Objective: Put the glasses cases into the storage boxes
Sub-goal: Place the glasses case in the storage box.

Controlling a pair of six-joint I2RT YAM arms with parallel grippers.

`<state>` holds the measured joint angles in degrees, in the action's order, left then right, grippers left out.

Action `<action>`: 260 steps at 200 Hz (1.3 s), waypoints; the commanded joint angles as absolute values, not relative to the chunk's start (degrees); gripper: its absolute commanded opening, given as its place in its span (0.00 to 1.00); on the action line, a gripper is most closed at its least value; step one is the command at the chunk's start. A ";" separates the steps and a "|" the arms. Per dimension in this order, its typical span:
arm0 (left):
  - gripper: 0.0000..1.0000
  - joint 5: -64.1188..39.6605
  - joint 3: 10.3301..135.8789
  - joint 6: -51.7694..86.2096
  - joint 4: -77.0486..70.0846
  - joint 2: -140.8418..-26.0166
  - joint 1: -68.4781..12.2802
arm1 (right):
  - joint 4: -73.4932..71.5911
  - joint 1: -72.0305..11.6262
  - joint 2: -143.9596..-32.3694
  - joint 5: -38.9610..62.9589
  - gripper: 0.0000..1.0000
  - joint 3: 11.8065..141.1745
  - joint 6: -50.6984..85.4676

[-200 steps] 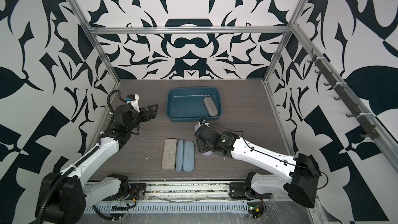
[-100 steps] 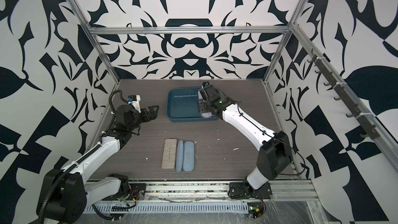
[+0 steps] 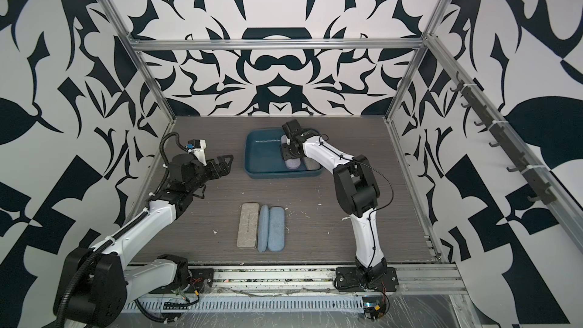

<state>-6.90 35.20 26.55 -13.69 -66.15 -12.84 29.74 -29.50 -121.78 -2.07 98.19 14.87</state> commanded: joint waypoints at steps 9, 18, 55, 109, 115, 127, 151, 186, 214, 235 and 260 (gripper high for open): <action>0.99 -7.55 34.46 25.93 -14.40 -66.16 -13.01 | 28.51 -29.79 -121.70 -1.14 0.58 101.38 15.39; 0.99 -7.51 34.44 25.77 -14.41 -66.16 -13.01 | 28.55 -29.79 -122.14 -1.15 0.58 101.06 15.37; 0.99 -7.38 34.43 25.59 -14.63 -66.36 -13.01 | 28.30 -29.78 -122.41 -1.24 0.61 98.73 15.45; 0.99 -7.47 34.54 25.66 -14.04 -66.33 -13.01 | 28.81 -29.79 -123.31 -1.95 0.73 99.55 14.52; 0.99 -7.47 34.54 25.67 -13.88 -66.18 -13.01 | 28.94 -29.79 -123.34 -2.15 0.75 99.74 14.42; 0.99 -7.32 34.61 25.62 -13.37 -65.66 -13.01 | 29.47 -29.79 -123.57 -2.29 0.76 100.40 14.00; 0.99 -7.42 34.63 25.67 -12.25 -64.24 -13.01 | 29.63 -29.79 -123.57 -2.46 0.77 100.72 13.61; 0.99 -8.09 35.19 27.05 -8.78 -61.28 -13.01 | 29.20 -29.78 -121.59 -1.96 0.79 100.55 13.41; 0.99 -9.46 36.33 30.44 -2.73 -58.57 -13.38 | 27.43 -29.78 -116.55 -1.87 0.80 99.41 13.40; 0.99 -8.43 38.02 32.42 3.60 -57.00 -15.56 | 26.49 -29.71 -111.89 -3.08 0.81 98.43 12.75; 0.99 -5.78 40.95 33.20 12.64 -56.07 -19.48 | 23.96 -29.64 -105.40 -5.18 0.83 95.00 12.43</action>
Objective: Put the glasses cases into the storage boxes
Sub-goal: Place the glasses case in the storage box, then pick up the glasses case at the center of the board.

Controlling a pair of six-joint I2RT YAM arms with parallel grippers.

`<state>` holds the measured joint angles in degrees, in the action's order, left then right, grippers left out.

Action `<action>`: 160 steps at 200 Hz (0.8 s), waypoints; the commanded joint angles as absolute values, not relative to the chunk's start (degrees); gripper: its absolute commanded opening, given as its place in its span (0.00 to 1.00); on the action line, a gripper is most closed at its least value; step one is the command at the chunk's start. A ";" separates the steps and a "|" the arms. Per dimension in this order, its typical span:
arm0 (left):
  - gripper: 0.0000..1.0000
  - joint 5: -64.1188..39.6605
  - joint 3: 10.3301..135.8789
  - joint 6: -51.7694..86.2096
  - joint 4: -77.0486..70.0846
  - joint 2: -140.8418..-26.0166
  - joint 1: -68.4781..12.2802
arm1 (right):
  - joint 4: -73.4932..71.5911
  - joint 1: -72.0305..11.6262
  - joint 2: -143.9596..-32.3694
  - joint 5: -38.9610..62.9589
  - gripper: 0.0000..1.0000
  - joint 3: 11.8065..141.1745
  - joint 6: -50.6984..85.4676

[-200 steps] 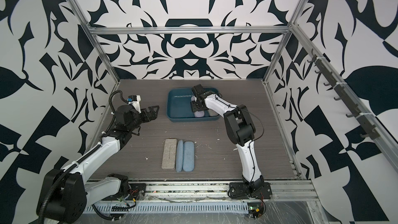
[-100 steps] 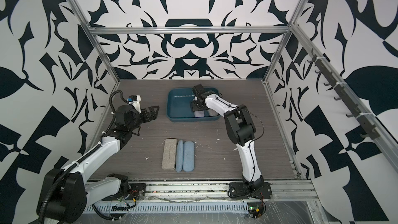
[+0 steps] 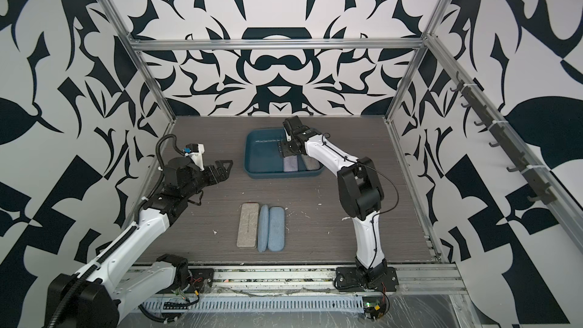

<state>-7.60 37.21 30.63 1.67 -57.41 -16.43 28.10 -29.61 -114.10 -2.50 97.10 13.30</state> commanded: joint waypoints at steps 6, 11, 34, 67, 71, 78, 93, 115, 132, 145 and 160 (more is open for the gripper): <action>0.99 -5.64 41.57 33.62 14.32 -56.07 -20.28 | 23.29 -29.65 -103.76 -5.68 0.83 93.82 12.48; 0.99 -5.42 42.03 34.06 15.83 -56.07 -20.98 | 22.83 -29.64 -102.26 -6.13 0.83 92.70 12.50; 1.00 -3.48 43.82 36.85 24.21 -56.55 -24.20 | 20.00 -29.62 -94.78 -6.84 0.83 85.37 13.91; 1.00 1.86 44.62 40.79 34.41 -58.39 -34.62 | 17.57 -29.63 -83.44 -8.32 0.83 74.06 14.65; 0.99 2.63 44.85 41.18 35.23 -58.80 -36.27 | 17.76 -29.70 -82.40 -8.57 0.83 73.28 14.48; 0.99 3.50 45.23 41.96 36.37 -59.47 -38.71 | 18.31 -29.66 -80.86 -9.01 0.83 72.14 14.21; 0.99 4.69 45.94 43.77 37.88 -61.40 -43.24 | 19.15 -29.62 -78.28 -9.57 0.83 70.33 13.72; 0.99 7.31 46.25 46.31 39.72 -65.04 -47.41 | 19.18 -29.43 -76.32 -10.00 0.83 68.40 12.85; 0.99 7.44 45.90 48.02 39.70 -67.85 -49.21 | 19.24 -29.09 -76.02 -10.53 0.83 67.31 12.31; 1.00 8.71 45.87 48.96 39.88 -69.99 -50.60 | 19.05 -28.83 -75.56 -10.47 0.83 66.28 12.22; 1.00 9.08 45.86 50.20 40.00 -72.35 -51.64 | 18.13 -28.42 -74.90 -10.39 0.83 64.81 12.30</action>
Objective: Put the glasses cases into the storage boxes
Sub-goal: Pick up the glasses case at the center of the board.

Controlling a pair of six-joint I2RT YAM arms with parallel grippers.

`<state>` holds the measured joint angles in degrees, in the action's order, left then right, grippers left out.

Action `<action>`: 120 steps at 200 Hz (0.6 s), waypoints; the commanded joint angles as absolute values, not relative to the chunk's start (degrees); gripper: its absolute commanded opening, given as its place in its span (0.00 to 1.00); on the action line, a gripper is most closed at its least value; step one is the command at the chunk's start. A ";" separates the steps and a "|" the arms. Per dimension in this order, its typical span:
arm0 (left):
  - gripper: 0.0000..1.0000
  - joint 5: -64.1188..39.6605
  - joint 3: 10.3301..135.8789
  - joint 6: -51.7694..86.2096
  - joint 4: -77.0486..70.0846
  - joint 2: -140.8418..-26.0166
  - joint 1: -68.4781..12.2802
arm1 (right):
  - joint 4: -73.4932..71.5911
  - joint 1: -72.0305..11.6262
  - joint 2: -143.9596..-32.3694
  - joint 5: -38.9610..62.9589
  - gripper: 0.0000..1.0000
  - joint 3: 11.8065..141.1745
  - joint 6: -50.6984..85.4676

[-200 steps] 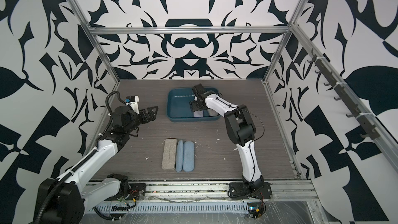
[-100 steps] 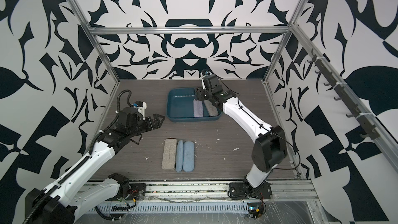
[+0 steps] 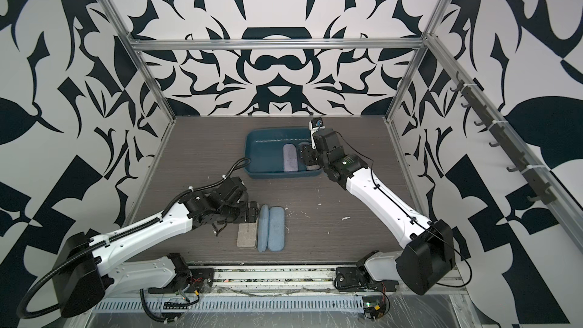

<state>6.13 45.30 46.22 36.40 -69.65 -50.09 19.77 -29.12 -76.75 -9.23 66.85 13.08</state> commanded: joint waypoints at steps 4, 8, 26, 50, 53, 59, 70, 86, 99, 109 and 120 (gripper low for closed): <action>1.00 9.29 45.88 50.54 40.11 -72.58 -51.91 | 18.02 -28.23 -74.74 -10.31 0.83 64.55 12.43; 1.00 9.48 45.87 50.84 40.29 -73.52 -52.23 | 17.95 -28.09 -74.63 -10.16 0.83 64.26 12.55; 0.97 10.63 45.57 52.30 40.39 -76.12 -52.82 | 17.45 -27.36 -74.03 -9.33 0.83 63.09 12.90; 0.94 10.68 45.26 52.94 39.80 -77.64 -52.83 | 17.05 -26.57 -73.48 -8.54 0.83 62.05 13.04; 0.94 10.70 45.26 52.96 39.71 -77.91 -52.84 | 17.05 -26.47 -73.45 -8.45 0.83 61.91 13.04; 0.93 10.63 45.26 52.92 39.51 -78.42 -52.93 | 17.05 -26.29 -73.36 -8.37 0.83 61.72 13.03; 0.92 10.46 45.24 52.82 38.89 -79.36 -53.00 | 16.85 -25.89 -73.25 -8.05 0.83 61.44 13.11; 0.91 10.45 45.48 52.26 38.22 -81.08 -53.00 | 16.46 -25.34 -73.38 -7.50 0.83 61.10 13.31; 0.90 10.38 45.87 51.86 37.89 -82.88 -53.02 | 16.26 -24.97 -73.56 -7.05 0.83 60.98 13.62; 0.88 10.28 46.14 51.62 37.51 -84.15 -53.09 | 16.13 -24.71 -73.66 -6.78 0.83 60.80 13.69; 0.87 10.12 46.39 51.50 37.14 -85.34 -53.17 | 16.09 -24.37 -73.83 -6.53 0.83 60.65 13.79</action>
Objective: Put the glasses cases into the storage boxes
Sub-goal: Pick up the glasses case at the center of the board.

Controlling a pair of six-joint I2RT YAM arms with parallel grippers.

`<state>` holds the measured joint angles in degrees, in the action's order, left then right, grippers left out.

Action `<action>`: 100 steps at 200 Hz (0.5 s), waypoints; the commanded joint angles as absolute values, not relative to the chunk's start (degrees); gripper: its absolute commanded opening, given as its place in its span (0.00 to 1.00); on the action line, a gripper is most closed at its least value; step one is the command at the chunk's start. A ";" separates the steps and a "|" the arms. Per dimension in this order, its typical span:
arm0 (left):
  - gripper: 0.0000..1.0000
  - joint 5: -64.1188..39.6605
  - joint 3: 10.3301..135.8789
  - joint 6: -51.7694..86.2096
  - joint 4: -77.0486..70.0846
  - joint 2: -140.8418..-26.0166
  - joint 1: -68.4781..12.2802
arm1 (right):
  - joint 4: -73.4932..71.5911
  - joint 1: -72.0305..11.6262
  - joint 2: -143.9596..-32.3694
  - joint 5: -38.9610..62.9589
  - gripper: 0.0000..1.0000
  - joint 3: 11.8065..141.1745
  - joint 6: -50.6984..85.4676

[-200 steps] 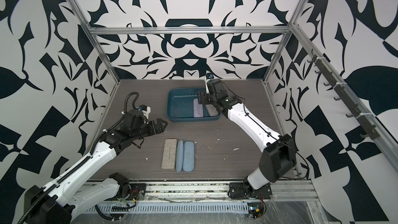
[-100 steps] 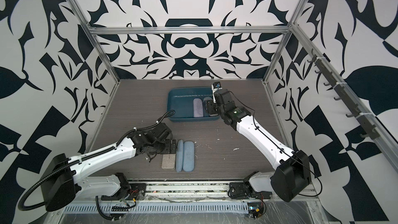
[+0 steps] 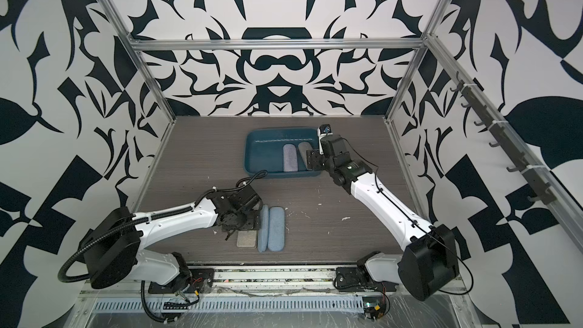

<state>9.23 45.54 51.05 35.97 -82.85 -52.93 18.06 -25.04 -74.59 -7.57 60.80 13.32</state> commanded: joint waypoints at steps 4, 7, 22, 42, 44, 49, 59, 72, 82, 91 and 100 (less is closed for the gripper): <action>0.87 10.14 46.52 51.50 36.91 -85.70 -53.24 | 16.10 -24.30 -73.91 -6.43 0.83 60.58 13.74; 0.87 10.11 46.57 51.42 36.85 -85.88 -53.26 | 16.12 -24.26 -73.91 -6.37 0.83 60.54 13.79; 0.86 10.36 47.01 51.32 36.67 -86.82 -53.43 | 15.88 -23.92 -73.96 -6.09 0.83 60.25 14.02; 0.77 10.70 47.37 51.39 36.74 -87.45 -53.51 | 15.73 -23.50 -74.24 -5.67 0.83 60.05 14.14; 0.76 10.76 47.42 51.45 36.74 -87.54 -53.52 | 15.69 -23.48 -74.26 -5.64 0.83 60.03 14.15; 0.75 10.75 47.50 51.39 36.72 -87.64 -53.59 | 15.65 -23.38 -74.34 -5.63 0.83 60.03 14.09; 0.69 10.81 47.77 51.49 36.73 -88.00 -53.61 | 15.60 -23.22 -74.50 -5.45 0.83 60.02 14.23; 0.61 10.93 48.12 51.44 36.97 -88.16 -53.70 | 15.55 -23.03 -74.78 -5.19 0.83 60.03 14.17; 0.53 11.06 48.33 51.78 37.23 -88.13 -53.85 | 15.47 -22.90 -74.96 -5.02 0.83 59.94 14.29; 0.47 11.92 48.51 52.54 37.93 -87.71 -54.04 | 15.31 -22.79 -75.10 -4.79 0.83 59.84 14.41; 0.46 12.40 48.52 52.87 38.12 -87.23 -54.05 | 15.21 -22.68 -75.26 -4.66 0.83 59.74 14.48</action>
<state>9.61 47.40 51.07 35.22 -87.44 -53.74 17.47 -23.07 -75.22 -5.50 60.01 13.63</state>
